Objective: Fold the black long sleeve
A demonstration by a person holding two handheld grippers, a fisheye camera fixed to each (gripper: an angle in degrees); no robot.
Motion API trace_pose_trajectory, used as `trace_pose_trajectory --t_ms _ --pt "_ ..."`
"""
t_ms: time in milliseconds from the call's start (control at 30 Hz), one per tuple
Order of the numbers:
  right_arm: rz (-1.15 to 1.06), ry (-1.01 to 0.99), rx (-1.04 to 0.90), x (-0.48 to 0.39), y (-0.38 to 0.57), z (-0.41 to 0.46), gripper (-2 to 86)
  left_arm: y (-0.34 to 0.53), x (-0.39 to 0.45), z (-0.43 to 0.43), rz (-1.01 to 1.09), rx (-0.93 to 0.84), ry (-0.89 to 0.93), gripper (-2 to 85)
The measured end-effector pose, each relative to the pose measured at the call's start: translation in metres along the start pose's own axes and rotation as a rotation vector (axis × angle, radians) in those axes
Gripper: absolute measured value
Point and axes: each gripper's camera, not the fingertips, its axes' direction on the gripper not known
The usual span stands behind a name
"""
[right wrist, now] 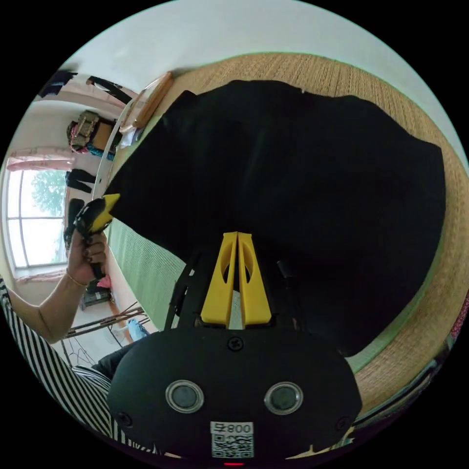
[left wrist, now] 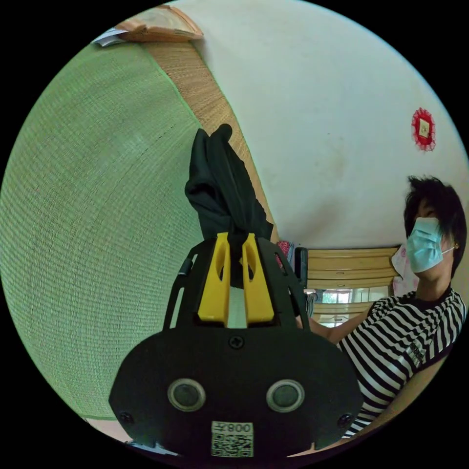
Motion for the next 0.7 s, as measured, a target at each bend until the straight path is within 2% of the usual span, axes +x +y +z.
trace_pose_trajectory --t_ms 167,267,433,500,600,700 --pt "0.01 -0.02 -0.048 0.004 -0.02 -0.003 0.4 0.013 0.068 0.046 0.226 -0.089 -0.094 4.4" --pt "0.034 -0.063 0.003 0.01 -0.02 -0.03 1.2 0.023 0.11 0.079 0.371 -0.161 -0.197 4.3" --pt "0.044 -0.41 0.203 0.029 -0.047 -0.095 6.9 0.045 0.162 0.135 0.502 -0.239 -0.318 4.2" --pt "-0.007 -0.429 0.233 0.022 -0.069 -0.107 8.0 0.054 0.178 0.156 0.534 -0.262 -0.366 4.2" --pt "-0.09 -0.408 0.185 0.0 -0.111 -0.111 10.3 0.07 0.205 0.194 0.598 -0.306 -0.451 4.3" --pt "-0.176 -0.407 0.06 -0.025 -0.148 -0.1 11.4 0.084 0.232 0.232 0.673 -0.349 -0.533 4.3"
